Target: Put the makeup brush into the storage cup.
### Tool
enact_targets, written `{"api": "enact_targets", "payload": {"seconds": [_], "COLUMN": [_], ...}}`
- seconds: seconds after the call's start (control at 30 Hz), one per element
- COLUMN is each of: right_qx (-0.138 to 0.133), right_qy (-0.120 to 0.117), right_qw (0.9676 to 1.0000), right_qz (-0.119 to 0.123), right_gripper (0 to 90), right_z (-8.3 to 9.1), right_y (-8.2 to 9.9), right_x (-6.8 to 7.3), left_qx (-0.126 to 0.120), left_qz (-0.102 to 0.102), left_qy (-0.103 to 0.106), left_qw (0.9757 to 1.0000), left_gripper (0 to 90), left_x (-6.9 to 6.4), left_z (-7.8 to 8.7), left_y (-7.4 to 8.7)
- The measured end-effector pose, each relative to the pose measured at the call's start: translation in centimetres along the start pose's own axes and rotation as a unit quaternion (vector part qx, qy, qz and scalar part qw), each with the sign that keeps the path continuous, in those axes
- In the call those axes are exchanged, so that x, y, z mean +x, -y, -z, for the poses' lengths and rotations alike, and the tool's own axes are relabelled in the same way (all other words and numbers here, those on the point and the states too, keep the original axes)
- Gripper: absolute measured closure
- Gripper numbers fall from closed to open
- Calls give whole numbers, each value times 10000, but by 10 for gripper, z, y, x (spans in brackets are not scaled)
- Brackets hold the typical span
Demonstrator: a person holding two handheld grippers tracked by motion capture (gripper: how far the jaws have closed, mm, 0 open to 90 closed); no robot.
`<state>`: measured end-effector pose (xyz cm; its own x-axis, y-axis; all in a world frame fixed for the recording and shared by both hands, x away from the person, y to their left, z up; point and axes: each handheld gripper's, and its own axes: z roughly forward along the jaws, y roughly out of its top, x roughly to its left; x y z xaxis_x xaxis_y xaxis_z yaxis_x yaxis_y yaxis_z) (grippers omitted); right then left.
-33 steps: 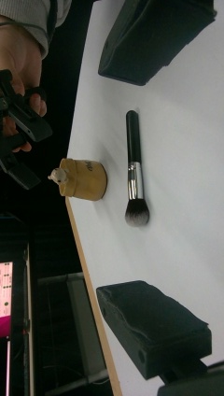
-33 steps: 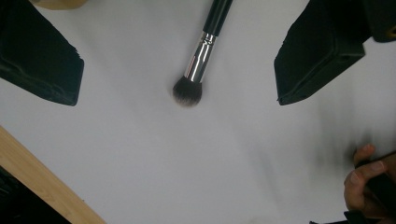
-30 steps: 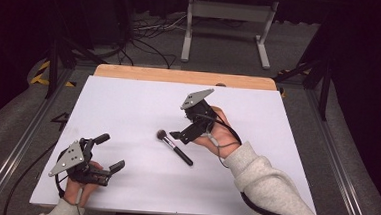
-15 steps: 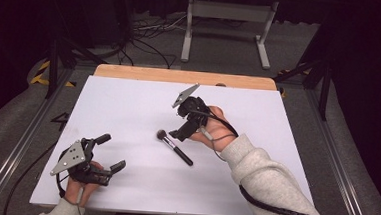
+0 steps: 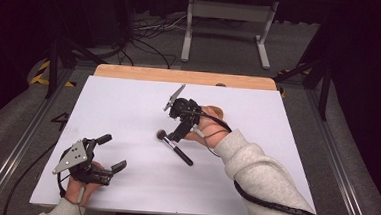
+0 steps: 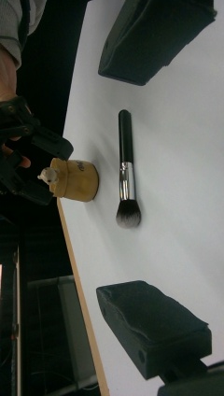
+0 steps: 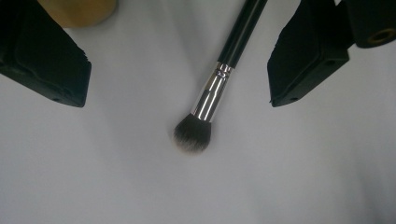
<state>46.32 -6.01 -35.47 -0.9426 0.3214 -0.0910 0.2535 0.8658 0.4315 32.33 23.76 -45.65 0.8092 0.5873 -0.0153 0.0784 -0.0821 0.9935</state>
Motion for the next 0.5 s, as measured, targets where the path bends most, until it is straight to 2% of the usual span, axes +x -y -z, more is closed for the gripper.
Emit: {"api": "enact_targets", "payload": {"seconds": [0.2, 0.37, 0.5], "right_qx": [413, 664, 853], "right_qy": [-164, -262, -251], "right_qw": [9990, 9974, 9960], "right_qz": [101, 76, 101], "right_gripper": [116, 128, 134], "right_z": [-11, -20, -27], "right_y": [-3, -4, -5], "right_x": [1, 3, 3], "left_qx": [22, 33, 41], "left_qz": [5, 37, 13], "left_qy": [6, 22, 16], "left_qw": [10000, 10000, 10000], "left_gripper": [4, 4, 4], "left_x": [1, 0, 1], "left_z": [1, 0, 0], "left_y": [0, 0, 0]}}
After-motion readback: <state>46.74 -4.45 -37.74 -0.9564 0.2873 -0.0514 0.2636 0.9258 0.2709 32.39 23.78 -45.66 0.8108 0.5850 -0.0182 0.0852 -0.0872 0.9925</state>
